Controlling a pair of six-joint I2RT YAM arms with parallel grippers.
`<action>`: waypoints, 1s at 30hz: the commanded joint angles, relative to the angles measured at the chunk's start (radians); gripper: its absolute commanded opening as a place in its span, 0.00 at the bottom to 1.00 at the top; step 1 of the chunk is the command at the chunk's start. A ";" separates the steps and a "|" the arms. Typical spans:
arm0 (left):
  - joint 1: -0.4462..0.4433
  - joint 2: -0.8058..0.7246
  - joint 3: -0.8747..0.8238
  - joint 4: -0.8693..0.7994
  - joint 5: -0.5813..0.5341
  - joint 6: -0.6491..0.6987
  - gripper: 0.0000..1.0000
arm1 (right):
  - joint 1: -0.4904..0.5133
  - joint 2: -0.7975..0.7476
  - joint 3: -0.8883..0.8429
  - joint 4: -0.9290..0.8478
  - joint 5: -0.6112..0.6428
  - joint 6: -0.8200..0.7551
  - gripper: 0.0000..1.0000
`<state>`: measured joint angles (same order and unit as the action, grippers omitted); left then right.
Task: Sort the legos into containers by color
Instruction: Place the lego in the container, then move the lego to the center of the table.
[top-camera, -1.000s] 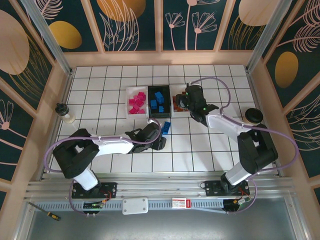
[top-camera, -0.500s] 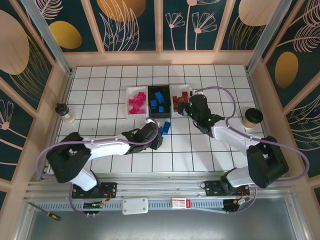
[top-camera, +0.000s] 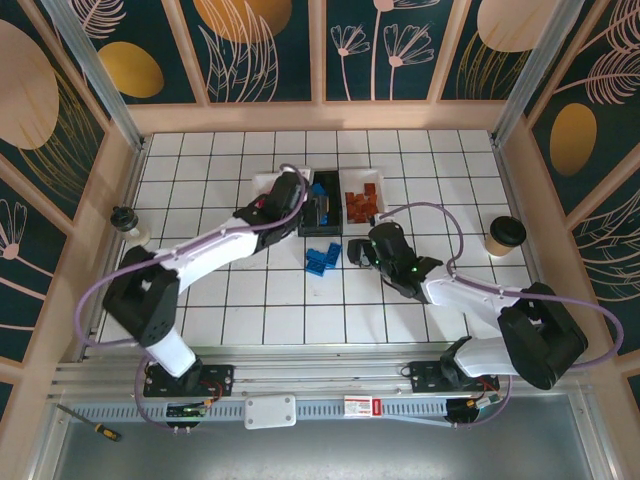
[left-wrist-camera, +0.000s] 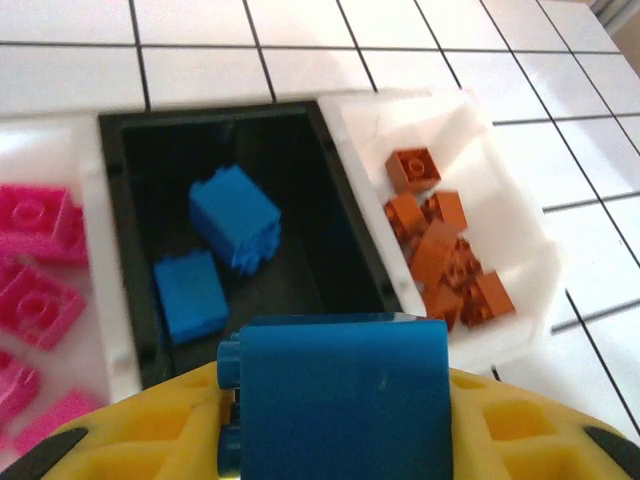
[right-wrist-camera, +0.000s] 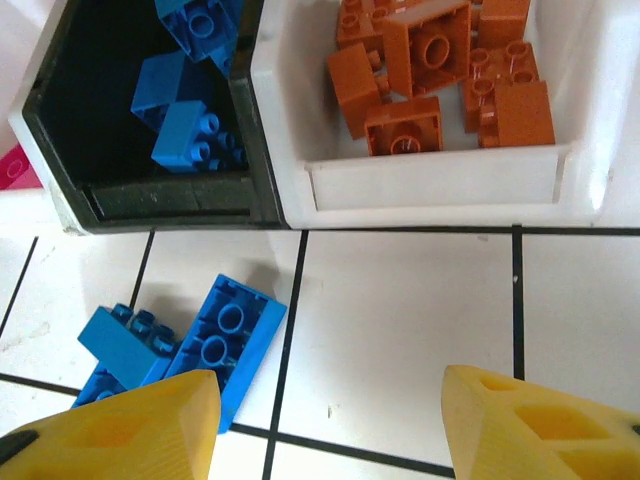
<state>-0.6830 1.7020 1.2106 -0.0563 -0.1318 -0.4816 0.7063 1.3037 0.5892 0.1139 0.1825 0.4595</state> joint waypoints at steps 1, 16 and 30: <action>0.034 0.129 0.098 -0.026 0.039 0.029 0.31 | 0.029 -0.022 -0.028 0.038 0.007 0.037 0.61; 0.056 0.171 0.185 -0.029 0.065 0.006 0.79 | 0.072 0.024 -0.046 0.078 0.001 0.060 0.61; 0.056 -0.297 -0.281 0.173 0.149 -0.141 0.99 | 0.087 0.293 0.104 0.183 0.051 0.130 0.60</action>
<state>-0.6292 1.4441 1.0222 0.0788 0.0002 -0.5720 0.7929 1.5551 0.6434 0.2474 0.1909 0.5579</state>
